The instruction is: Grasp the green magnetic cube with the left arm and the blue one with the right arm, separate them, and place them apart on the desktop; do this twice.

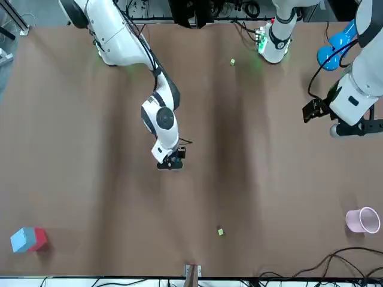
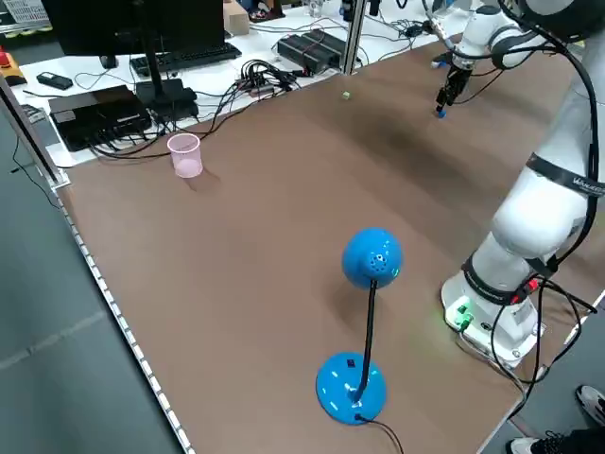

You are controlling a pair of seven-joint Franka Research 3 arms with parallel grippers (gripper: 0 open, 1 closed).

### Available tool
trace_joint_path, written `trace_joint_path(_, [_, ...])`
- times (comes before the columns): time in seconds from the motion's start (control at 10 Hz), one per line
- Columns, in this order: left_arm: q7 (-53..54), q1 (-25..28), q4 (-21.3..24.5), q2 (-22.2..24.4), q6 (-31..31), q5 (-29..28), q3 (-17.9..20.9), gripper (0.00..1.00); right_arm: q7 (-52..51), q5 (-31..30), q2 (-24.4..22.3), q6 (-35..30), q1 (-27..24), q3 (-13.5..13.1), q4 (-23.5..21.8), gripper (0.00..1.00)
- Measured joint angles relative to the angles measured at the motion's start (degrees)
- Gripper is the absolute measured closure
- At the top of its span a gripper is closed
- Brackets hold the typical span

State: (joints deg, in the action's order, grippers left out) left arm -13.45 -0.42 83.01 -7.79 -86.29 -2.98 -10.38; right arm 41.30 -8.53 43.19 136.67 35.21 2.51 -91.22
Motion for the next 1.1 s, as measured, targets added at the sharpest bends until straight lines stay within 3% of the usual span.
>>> trace_joint_path(0.3, [0.0,0.5,-0.1,0.0,0.0,0.0,0.1,0.0,0.0,-0.2,1.2,1.0,1.0,-0.3,0.6,0.52])
trace_joint_path(0.6, [0.0,1.2,-0.2,0.0,0.0,0.0,0.1,0.0,0.0,-0.3,1.4,1.4,1.1,-0.5,0.6,0.54])
trace_joint_path(0.7, [-0.1,1.2,-0.2,0.0,-0.1,0.0,0.0,0.0,0.0,-0.3,1.4,1.4,1.1,-0.6,0.6,0.6])
trace_joint_path(0.8, [-0.1,1.2,-0.2,-0.1,-0.8,0.0,0.1,0.0,0.0,-0.4,1.4,1.4,1.1,-0.6,0.6,0.78])
trace_joint_path(1.1, [-0.1,1.2,-0.2,-0.2,-2.1,0.0,0.0,0.0,0.0,-1.9,1.4,1.8,1.1,-2.3,2.3,0.77])
